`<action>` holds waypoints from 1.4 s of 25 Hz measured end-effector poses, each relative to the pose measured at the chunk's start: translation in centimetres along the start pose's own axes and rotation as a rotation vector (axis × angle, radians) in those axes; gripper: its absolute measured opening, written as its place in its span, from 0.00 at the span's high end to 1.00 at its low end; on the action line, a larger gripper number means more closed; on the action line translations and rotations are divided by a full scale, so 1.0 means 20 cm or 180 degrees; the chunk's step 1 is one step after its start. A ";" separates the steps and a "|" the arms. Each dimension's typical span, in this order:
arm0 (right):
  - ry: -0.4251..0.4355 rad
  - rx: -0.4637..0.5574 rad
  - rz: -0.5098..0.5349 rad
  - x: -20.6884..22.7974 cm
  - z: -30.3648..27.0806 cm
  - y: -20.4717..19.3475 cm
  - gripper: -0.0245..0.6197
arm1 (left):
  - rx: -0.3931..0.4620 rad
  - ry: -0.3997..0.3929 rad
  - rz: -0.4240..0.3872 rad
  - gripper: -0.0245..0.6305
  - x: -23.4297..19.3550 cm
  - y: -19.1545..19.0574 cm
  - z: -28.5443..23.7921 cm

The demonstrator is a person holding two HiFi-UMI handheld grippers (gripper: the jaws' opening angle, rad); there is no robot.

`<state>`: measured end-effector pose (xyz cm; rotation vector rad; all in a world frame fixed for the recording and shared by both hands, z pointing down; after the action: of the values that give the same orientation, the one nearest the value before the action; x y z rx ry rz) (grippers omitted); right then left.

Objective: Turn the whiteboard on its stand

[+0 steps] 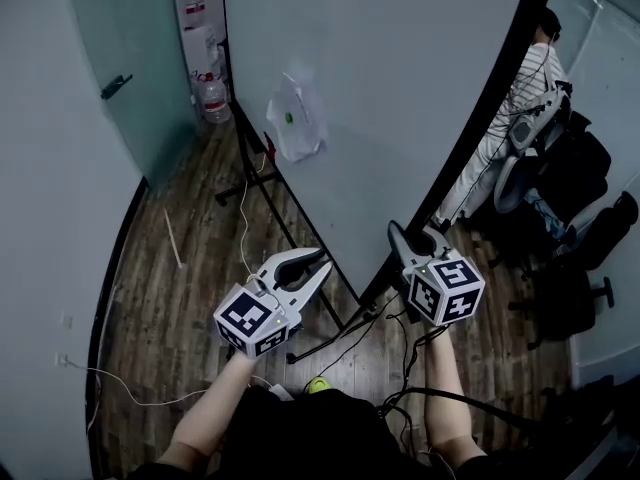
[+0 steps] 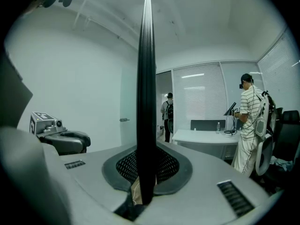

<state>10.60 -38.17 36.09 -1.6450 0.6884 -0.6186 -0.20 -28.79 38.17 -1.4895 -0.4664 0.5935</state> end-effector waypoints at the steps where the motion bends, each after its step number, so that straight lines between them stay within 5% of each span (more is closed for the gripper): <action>1: -0.0002 -0.0003 0.0003 0.01 0.03 0.00 0.89 | -0.0004 -0.0013 -0.0005 0.88 0.03 0.00 -0.02; 16: -0.0038 -0.0051 0.0031 0.03 0.41 -0.08 0.89 | 0.0024 -0.0070 -0.0054 0.88 0.21 -0.01 -0.15; 35: -0.0011 0.0038 0.0043 0.03 0.39 -0.06 0.89 | -0.0053 -0.0062 -0.0026 0.88 0.15 -0.07 -0.16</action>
<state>16.72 -33.16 35.94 -1.6287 0.6916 -0.6091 4.22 -29.33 39.14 -1.4982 -0.4936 0.5996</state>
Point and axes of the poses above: the fingertips, and each gripper's own axes: z backward along the fingers, x to its right, y out of its top, the point moved 1 cm from there along z, backward along the fingers, and after that the axes turned 3 degrees about y, right-handed, at the moved point
